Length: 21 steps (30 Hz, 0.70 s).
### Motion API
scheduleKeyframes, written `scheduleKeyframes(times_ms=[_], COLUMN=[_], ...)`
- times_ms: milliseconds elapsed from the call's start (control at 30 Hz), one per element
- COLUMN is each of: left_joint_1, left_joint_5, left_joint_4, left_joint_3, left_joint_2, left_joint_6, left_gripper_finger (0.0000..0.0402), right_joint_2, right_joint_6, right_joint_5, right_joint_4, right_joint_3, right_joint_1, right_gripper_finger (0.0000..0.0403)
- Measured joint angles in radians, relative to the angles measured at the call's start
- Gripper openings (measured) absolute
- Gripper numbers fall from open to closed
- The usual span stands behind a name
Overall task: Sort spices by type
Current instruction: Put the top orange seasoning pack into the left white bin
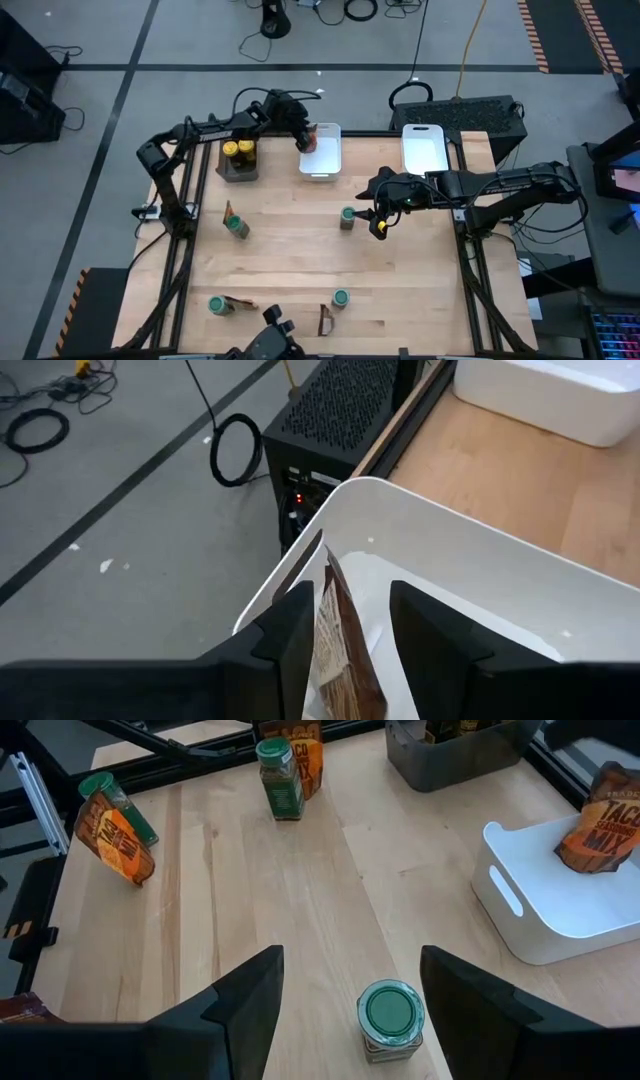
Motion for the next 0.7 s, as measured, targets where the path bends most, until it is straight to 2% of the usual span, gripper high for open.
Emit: scheduleKeyframes(times_ms=[233, 367, 467, 567, 700], left_joint_1=[-0.002, -0.023, -0.059, -0.115, -0.205], left_joint_5=[-0.011, 0.030, 0.088, 0.103, 0.100], left_joint_4=[-0.130, -0.253, -0.343, -0.442, -0.576], left_joint_3=[0.000, 0.000, 0.000, 0.000, 0.000], left_joint_2=[-0.117, -0.213, -0.299, -0.383, -0.484], left_joint_6=[0.000, -0.001, -0.001, -0.015, -0.131], left_gripper_finger=[0.0139, 0.0139, 0.0139, 0.0145, 0.0175], right_joint_2=[0.000, 0.000, 0.000, 0.000, 0.000], right_joint_6=[-0.007, -0.019, -0.032, -0.046, -0.067], right_joint_5=[0.000, 0.000, 0.000, 0.000, 0.000], right_joint_4=[0.000, 0.002, 0.008, 0.013, 0.013], right_joint_3=[0.000, 0.000, 0.000, 0.000, 0.000], right_joint_1=[0.000, 0.000, 0.000, 0.000, 0.000], right_gripper_finger=[0.0219, 0.0219, 0.0219, 0.0219, 0.0219])
